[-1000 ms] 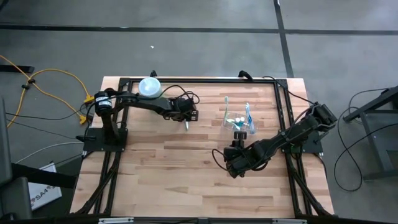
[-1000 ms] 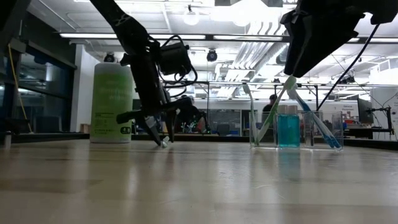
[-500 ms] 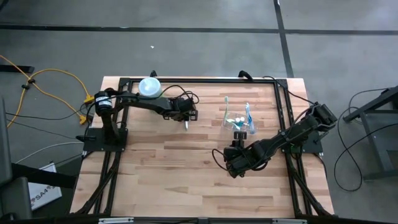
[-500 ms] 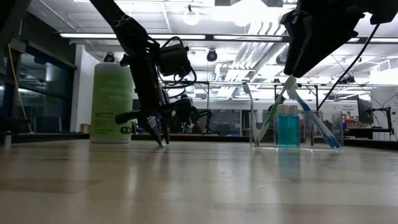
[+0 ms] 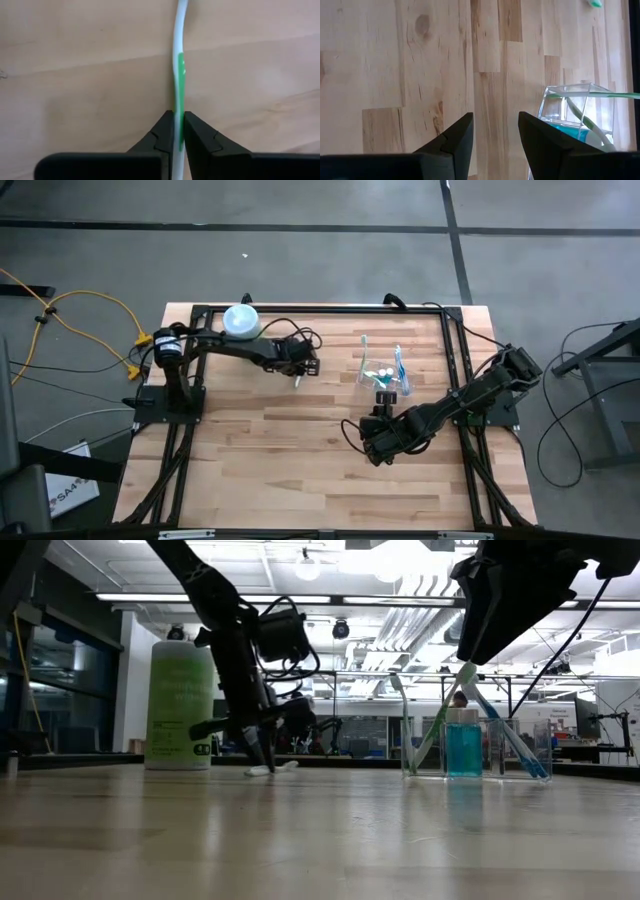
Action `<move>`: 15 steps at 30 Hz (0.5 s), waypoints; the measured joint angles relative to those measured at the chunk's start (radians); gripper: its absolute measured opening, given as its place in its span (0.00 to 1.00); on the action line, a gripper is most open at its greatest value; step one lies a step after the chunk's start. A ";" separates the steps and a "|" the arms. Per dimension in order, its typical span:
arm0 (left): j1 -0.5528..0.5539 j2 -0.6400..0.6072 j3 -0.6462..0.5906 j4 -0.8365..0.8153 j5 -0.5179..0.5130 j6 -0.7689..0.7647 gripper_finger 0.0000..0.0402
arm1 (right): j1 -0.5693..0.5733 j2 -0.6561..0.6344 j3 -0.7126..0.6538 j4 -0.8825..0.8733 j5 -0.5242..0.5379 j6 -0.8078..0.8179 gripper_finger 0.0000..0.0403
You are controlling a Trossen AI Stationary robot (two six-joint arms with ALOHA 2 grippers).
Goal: Pick & Place toothbrushing station
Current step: Put the green toothbrush into the left of the transparent organizer
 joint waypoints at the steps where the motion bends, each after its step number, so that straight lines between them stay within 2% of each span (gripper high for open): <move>1: -0.004 0.000 0.000 0.001 0.000 0.000 0.06 | 0.000 0.000 0.000 0.000 0.000 0.000 0.37; 15: -0.119 -0.059 -0.006 0.033 -0.079 0.102 0.05 | 0.000 0.000 0.000 -0.001 0.000 0.000 0.37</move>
